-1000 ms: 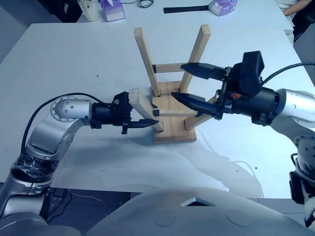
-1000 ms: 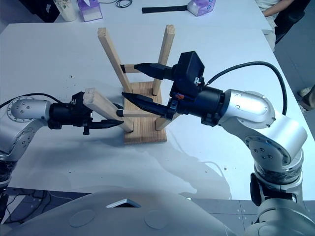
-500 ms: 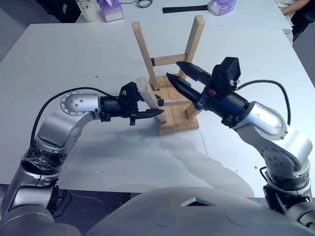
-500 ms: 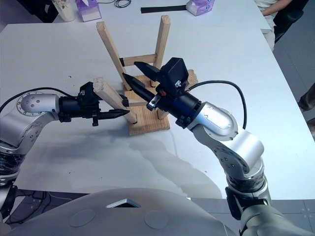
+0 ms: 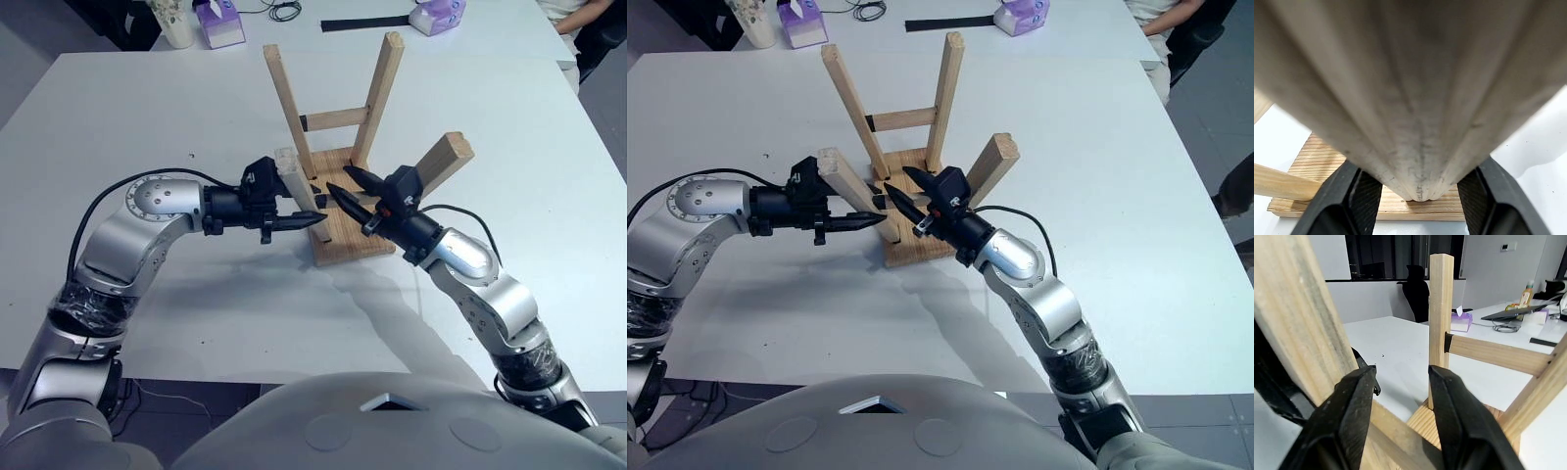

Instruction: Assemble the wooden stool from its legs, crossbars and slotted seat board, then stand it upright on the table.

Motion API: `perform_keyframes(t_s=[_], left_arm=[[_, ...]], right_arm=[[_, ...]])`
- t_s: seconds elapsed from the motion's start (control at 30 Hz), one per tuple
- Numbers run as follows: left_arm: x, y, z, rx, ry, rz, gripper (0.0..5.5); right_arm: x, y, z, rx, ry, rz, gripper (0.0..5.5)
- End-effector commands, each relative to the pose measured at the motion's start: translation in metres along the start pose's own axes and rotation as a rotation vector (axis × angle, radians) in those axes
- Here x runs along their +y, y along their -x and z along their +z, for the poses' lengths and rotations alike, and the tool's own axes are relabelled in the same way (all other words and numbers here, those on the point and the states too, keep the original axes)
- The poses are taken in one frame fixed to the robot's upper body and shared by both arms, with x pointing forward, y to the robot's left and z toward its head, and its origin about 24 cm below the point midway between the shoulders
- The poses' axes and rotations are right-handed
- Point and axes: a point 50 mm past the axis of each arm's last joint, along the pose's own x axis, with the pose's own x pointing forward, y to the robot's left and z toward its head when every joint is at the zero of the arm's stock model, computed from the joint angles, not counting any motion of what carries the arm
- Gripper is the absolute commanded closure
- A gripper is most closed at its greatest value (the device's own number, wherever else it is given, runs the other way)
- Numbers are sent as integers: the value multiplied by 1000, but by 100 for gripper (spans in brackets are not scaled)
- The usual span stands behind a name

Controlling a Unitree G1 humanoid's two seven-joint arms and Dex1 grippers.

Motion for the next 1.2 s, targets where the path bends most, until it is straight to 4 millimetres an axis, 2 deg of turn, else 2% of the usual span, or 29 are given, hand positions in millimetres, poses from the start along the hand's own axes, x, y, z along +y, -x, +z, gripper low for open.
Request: perform_keyframes(t_s=[0.03, 0.1, 0.2, 0.3, 0.4, 0.43, 0.5, 0.57, 0.6, 0.7, 0.77, 0.83, 0.93, 1.0, 1.1, 1.2], left_arm=[[0, 2, -17, 144, 43, 11, 347], [-1, 1, -17, 139, 45, 8, 347], [-2, 1, -18, 137, 48, 7, 347], [-2, 1, -18, 137, 50, 5, 347], [-3, 0, -17, 135, 49, -1, 347], [-3, 0, -17, 134, 49, -2, 347], [-3, 0, -16, 133, 50, -2, 347], [-3, 0, -16, 131, 50, -5, 347], [-3, -1, -15, 131, 50, -9, 347], [-2, 0, -15, 133, 49, -17, 347], [-1, 0, -14, 139, 46, -19, 347], [0, 0, -13, 140, 43, -23, 347], [1, -2, -13, 146, 37, -28, 347], [1, -3, -14, 150, 37, -28, 347], [0, -4, -17, 153, 46, -20, 347], [-2, -4, -24, 160, 64, -7, 347]], right_arm=[[-7, 17, -56, 301, -38, -26, 353], [-14, 11, -36, 206, -32, -29, 353], [-19, -2, 13, -16, -21, -11, 353], [-12, -11, 60, -216, -9, 38, 353], [-1, -14, 84, -311, -15, 70, 353], [2, -14, 86, -316, -15, 77, 353], [4, -16, 72, -261, -20, 69, 353], [0, -15, 39, -140, -62, 7, 353], [-1, -13, 16, -57, -71, -24, 353], [6, -2, -35, 135, -91, -48, 353], [11, 1, -51, 186, -85, -39, 353], [12, 2, -55, 196, -65, -29, 353], [11, -3, -44, 156, -26, -10, 353], [11, -7, -29, 89, -16, 10, 353], [13, -10, 17, -124, -29, 75, 353], [5, 1, 78, -392, -117, 101, 353]])
